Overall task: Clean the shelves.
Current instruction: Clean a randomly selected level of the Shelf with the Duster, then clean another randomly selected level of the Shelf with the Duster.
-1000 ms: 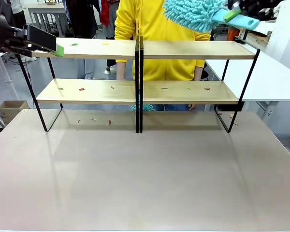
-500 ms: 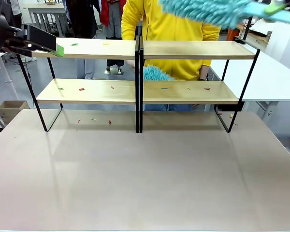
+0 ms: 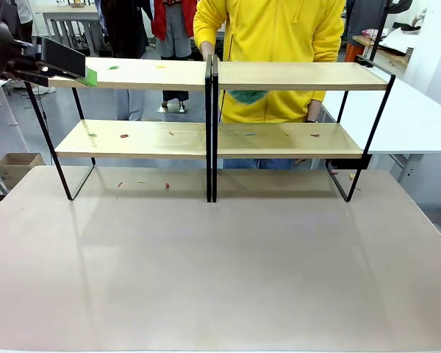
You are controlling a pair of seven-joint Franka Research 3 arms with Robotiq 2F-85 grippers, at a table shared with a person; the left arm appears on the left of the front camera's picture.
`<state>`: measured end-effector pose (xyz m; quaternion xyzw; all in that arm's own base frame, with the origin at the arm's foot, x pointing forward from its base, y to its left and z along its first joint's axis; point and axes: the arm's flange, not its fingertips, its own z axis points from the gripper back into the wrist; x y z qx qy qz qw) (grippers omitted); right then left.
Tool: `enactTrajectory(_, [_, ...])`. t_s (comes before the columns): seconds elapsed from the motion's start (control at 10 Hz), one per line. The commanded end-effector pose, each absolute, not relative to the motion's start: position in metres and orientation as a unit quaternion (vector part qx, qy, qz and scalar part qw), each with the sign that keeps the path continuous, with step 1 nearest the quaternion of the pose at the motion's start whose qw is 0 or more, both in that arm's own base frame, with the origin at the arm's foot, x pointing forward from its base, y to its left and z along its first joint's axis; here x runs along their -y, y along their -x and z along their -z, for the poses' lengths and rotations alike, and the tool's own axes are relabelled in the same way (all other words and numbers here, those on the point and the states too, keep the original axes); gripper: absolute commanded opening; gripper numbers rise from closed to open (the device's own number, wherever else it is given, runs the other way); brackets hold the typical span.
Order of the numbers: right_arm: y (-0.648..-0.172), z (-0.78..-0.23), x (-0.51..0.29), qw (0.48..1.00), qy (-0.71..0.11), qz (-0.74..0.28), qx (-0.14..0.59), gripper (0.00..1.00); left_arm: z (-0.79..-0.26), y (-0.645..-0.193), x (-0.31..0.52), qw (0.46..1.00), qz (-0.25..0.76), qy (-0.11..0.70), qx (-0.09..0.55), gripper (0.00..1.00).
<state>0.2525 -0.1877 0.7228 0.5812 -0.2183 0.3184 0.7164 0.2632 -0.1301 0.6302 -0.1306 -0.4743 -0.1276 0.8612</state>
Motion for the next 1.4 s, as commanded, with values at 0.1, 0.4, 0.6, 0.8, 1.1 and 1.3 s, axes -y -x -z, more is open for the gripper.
enactTrajectory(0.1, [-0.253, -0.723, 0.188, 0.716, -0.581, -0.318, 0.218, 0.12, -0.63, -0.263, 0.129, 0.861, 0.127, 0.13, 0.475, 1.0])
enactTrajectory(0.4, [-0.253, -0.723, 0.188, 0.716, -0.581, -0.318, 0.218, 0.12, -0.63, -0.263, 0.129, 0.861, 0.127, 0.13, 0.475, 1.0])
enactTrajectory(0.6, [-0.253, -0.723, 0.188, 0.716, -0.581, -0.318, 0.218, 0.12, -0.63, -0.263, 0.129, 0.861, 0.127, 0.13, 0.475, 1.0])
enactTrajectory(0.8, [-0.253, -0.723, 0.188, 0.716, -0.581, -0.318, 0.218, 0.12, -0.63, -0.263, 0.129, 0.861, 0.127, 0.13, 0.475, 1.0])
enactTrajectory(1.1, [-0.253, -0.723, 0.188, 0.716, -0.581, -0.318, 0.218, 0.12, -0.63, -0.263, 0.129, 0.861, 0.127, 0.13, 0.475, 1.0])
enactTrajectory(1.3, [-0.23, -0.714, 0.167, 0.755, -0.545, -0.347, 0.114, 0.12, -0.63, -0.263, 0.129, 0.861, 0.127, 0.13, 0.475, 1.0])
